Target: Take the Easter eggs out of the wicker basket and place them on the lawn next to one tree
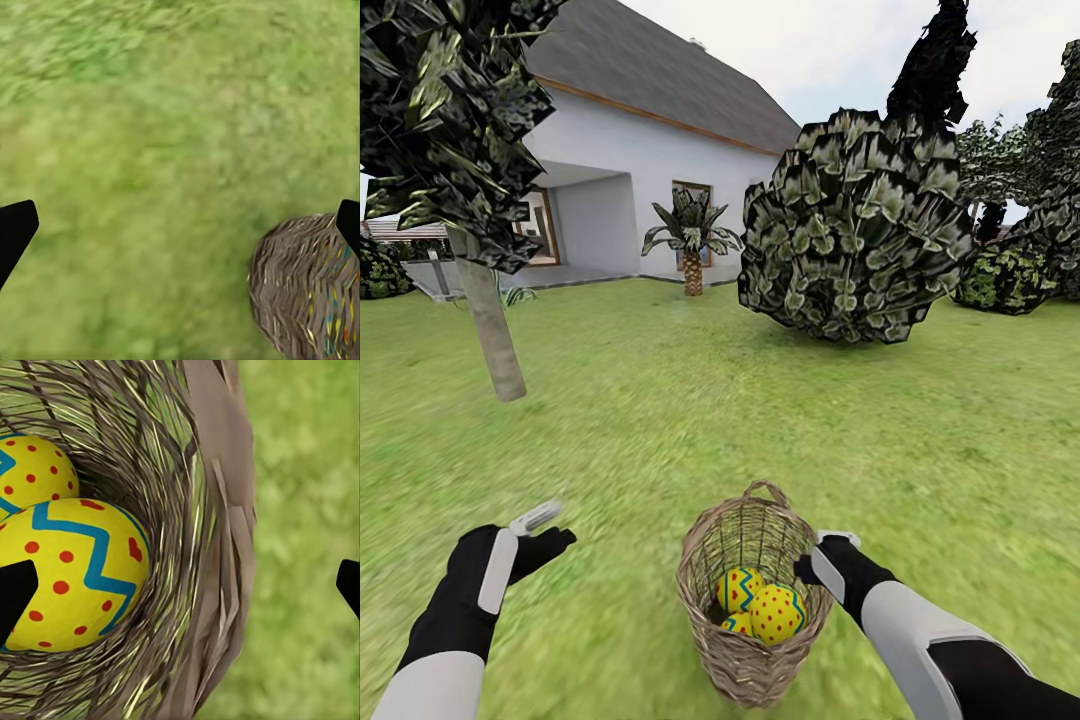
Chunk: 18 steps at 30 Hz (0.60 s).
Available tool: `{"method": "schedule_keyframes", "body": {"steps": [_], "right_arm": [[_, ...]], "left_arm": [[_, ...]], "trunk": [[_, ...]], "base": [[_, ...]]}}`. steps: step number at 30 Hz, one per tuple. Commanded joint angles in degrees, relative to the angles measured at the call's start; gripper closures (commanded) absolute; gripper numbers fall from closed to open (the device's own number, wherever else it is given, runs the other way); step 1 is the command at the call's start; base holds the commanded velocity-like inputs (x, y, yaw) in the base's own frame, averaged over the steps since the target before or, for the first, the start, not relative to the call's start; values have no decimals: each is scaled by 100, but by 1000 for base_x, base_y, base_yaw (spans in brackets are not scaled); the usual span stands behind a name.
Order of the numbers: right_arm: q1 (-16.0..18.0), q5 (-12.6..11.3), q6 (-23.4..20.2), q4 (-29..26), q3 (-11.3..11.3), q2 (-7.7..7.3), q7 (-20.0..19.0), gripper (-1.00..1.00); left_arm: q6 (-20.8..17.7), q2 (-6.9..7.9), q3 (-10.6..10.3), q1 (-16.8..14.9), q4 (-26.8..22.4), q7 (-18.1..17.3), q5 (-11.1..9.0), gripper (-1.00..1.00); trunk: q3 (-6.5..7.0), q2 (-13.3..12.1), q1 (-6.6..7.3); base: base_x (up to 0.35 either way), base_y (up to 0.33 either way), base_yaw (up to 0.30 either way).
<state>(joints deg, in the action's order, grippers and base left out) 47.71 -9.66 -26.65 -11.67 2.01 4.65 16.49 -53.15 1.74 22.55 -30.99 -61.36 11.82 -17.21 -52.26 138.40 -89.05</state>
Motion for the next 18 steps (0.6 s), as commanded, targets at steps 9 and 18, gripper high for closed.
{"method": "schedule_keyframes", "body": {"steps": [9, 18], "right_arm": [[1, -61, -25, -19, 27, -91, 29, -100], [1, -53, -25, -20, 28, -126, -73, -100]], "left_arm": [[-20, 1, 43, -3, -6, 48, -63, -100], [-20, 0, 48, -3, -7, 48, -63, -100]], "trunk": [[-6, 3, 1], [-60, 123, -65]], "base": [[0, 0, 0], [0, 0, 0]]}}
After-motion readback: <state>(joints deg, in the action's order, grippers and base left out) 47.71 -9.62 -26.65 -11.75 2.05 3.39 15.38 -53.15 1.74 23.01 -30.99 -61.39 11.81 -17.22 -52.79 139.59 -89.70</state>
